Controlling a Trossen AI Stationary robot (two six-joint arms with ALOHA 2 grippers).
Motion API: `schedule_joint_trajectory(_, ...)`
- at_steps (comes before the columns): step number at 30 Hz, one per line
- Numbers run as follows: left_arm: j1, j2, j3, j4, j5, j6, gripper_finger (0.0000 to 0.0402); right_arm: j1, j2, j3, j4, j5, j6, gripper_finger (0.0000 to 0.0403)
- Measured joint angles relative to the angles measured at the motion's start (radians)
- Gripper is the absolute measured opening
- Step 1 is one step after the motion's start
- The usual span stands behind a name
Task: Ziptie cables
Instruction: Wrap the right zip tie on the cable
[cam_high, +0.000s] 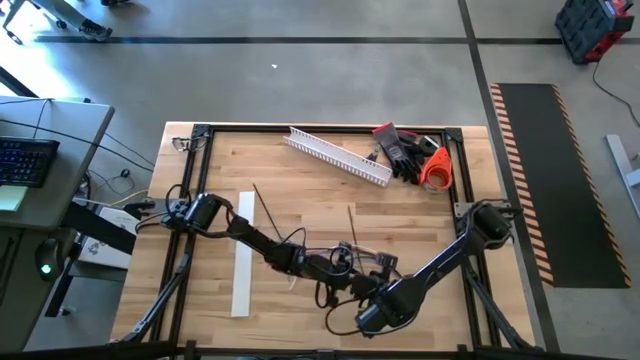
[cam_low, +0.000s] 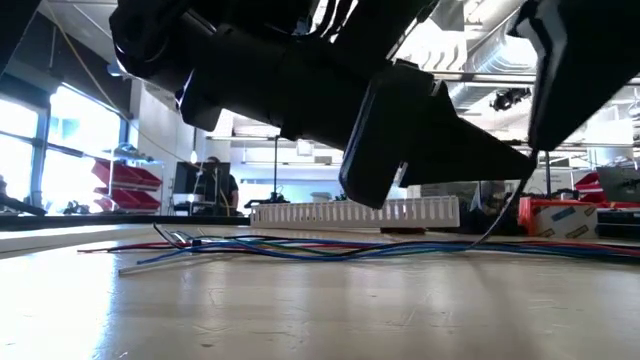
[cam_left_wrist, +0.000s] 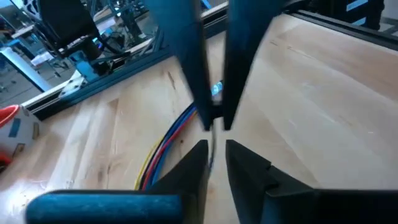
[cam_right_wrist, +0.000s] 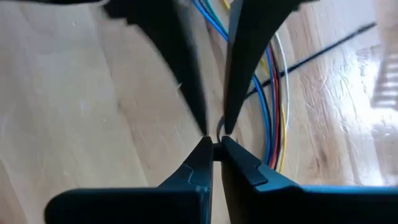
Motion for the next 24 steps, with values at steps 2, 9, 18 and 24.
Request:
schedule_joint_trajectory(2,0.001,0.0,0.0,-0.001,0.012,0.0,0.0058,-0.012,0.0,0.005,0.003,-0.009,0.001,0.0002)
schedule_joint_trajectory(9,0.0,0.0,0.0,-0.003,0.011,0.005,0.0068,-0.039,0.0,0.006,0.008,-0.038,-0.018,0.0001)
schedule_joint_trajectory(18,-0.001,0.0,0.0,-0.003,-0.004,0.0,0.0002,-0.044,0.0,0.006,0.015,-0.057,-0.018,0.0)
schedule_joint_trajectory(24,-0.001,0.0,0.0,0.0,-0.019,-0.003,0.0,-0.044,0.0,0.026,0.017,-0.059,-0.018,0.0004)
